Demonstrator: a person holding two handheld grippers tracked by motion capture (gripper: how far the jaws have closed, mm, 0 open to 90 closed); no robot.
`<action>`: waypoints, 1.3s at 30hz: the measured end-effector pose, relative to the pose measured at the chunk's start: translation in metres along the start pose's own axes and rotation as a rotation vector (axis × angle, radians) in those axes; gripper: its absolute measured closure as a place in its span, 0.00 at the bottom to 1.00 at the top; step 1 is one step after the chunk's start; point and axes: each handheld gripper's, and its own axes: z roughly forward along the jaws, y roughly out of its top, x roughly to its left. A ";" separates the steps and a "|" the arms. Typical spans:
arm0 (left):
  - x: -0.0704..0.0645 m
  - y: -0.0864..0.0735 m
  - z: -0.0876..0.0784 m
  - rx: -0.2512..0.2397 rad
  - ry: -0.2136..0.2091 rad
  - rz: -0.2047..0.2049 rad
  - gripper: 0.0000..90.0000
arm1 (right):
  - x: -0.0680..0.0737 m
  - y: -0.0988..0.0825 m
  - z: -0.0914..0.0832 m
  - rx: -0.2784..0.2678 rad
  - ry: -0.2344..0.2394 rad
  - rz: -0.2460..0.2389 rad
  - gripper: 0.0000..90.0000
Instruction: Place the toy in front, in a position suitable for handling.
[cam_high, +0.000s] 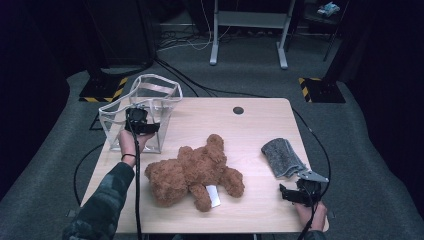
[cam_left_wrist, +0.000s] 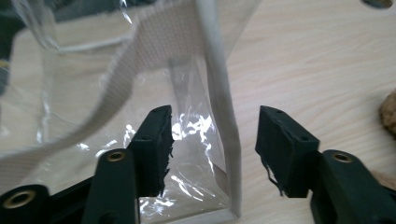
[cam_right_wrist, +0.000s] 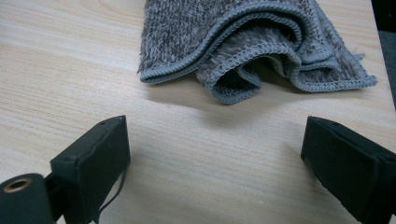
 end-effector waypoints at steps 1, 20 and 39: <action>0.000 -0.001 0.003 0.010 0.002 0.006 0.56 | 0.000 0.000 0.000 0.000 0.000 0.000 0.08; 0.014 0.018 0.037 -0.025 0.052 -0.037 0.71 | 0.000 0.000 0.000 0.002 -0.002 0.006 0.08; 0.021 0.028 0.041 -0.031 0.098 -0.027 0.67 | 0.000 0.000 0.000 0.002 -0.002 0.006 0.08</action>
